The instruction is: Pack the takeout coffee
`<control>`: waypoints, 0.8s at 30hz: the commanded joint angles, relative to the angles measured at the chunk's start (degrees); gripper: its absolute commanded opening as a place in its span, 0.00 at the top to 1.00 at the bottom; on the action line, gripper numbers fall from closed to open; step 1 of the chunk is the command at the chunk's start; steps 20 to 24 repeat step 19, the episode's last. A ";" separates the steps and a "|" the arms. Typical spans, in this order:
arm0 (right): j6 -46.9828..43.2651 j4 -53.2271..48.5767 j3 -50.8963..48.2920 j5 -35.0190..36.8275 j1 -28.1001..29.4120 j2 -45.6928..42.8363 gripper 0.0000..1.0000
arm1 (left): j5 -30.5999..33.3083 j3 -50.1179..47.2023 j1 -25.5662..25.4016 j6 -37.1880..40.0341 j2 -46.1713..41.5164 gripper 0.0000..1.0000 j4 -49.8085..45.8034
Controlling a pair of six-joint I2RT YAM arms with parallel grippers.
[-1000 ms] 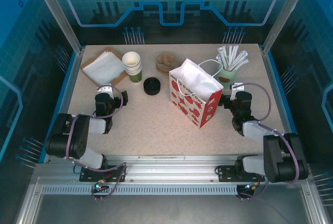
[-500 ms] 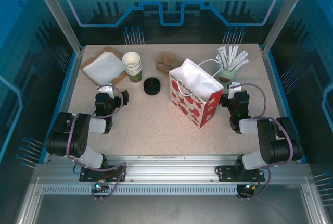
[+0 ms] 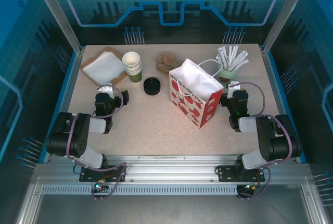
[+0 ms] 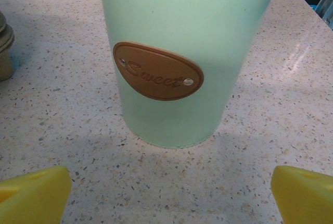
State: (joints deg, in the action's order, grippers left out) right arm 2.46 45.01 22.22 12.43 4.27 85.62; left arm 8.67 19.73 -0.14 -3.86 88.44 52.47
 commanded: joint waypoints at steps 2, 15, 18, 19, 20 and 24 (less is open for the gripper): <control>-0.81 0.78 1.16 1.49 1.15 0.38 0.00 | -0.91 1.02 0.45 1.67 0.15 0.01 1.63; -0.91 0.69 1.22 1.51 1.17 0.51 0.00 | -2.07 1.46 0.36 2.19 0.19 0.01 0.91; -0.89 0.69 1.17 1.46 1.13 0.42 0.00 | -2.07 1.46 0.39 2.24 0.15 0.01 0.96; -0.86 0.69 1.17 1.46 1.15 0.44 0.00 | -2.05 1.46 0.40 2.21 0.23 0.01 0.92; -0.86 0.69 1.17 1.46 1.15 0.44 0.00 | -2.05 1.46 0.40 2.21 0.23 0.01 0.92; -0.86 0.69 1.17 1.46 1.15 0.44 0.00 | -2.05 1.46 0.40 2.21 0.23 0.01 0.92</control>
